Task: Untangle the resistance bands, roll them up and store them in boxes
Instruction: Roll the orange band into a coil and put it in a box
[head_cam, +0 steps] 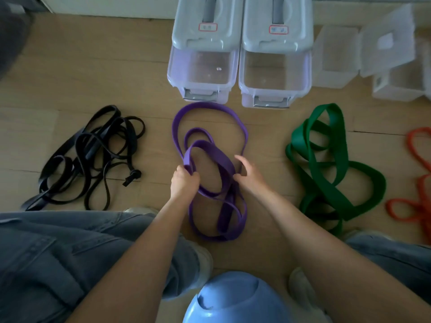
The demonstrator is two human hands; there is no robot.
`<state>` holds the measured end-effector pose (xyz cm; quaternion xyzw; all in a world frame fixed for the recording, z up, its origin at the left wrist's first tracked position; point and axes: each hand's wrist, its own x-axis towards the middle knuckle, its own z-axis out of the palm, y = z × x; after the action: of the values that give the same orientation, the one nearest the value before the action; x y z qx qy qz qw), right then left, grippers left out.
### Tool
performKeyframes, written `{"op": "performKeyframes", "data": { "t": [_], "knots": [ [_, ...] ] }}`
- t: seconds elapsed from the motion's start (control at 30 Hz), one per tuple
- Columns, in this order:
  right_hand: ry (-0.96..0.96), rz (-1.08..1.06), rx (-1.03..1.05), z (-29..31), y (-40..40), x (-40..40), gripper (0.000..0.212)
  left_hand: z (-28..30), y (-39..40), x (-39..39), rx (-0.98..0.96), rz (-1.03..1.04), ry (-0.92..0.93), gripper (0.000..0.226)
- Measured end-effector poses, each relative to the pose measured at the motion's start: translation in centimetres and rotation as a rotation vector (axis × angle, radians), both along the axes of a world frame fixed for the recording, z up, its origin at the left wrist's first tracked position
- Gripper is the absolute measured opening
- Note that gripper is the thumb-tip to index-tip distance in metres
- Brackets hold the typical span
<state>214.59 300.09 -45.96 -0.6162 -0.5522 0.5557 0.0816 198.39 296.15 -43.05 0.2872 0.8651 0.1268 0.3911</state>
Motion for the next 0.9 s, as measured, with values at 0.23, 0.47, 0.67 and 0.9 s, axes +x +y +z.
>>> {"op": "performKeyframes", "data": {
  "t": [0.23, 0.47, 0.67, 0.9],
  "knots": [
    [-0.024, -0.078, -0.026, 2.6, -0.3, 2.3, 0.053, 3.1, -1.4, 4.3, -0.009, -0.272, 0.175, 0.041],
    [-0.129, -0.467, 0.121, 6.4, 1.3, 12.3, 0.033, 5.9, 2.3, 11.6, 0.068, -0.589, 0.084, 0.036],
    [-0.293, -0.706, 0.142, 7.1, 2.9, 23.7, 0.028, 5.5, 6.5, 22.4, 0.159, -0.876, 0.0, 0.038],
    [-0.637, -0.338, 0.006, 3.3, -0.1, 33.4, 0.027, 3.0, 8.6, 32.1, 0.145, -1.146, -0.062, 0.042]
  ]
}}
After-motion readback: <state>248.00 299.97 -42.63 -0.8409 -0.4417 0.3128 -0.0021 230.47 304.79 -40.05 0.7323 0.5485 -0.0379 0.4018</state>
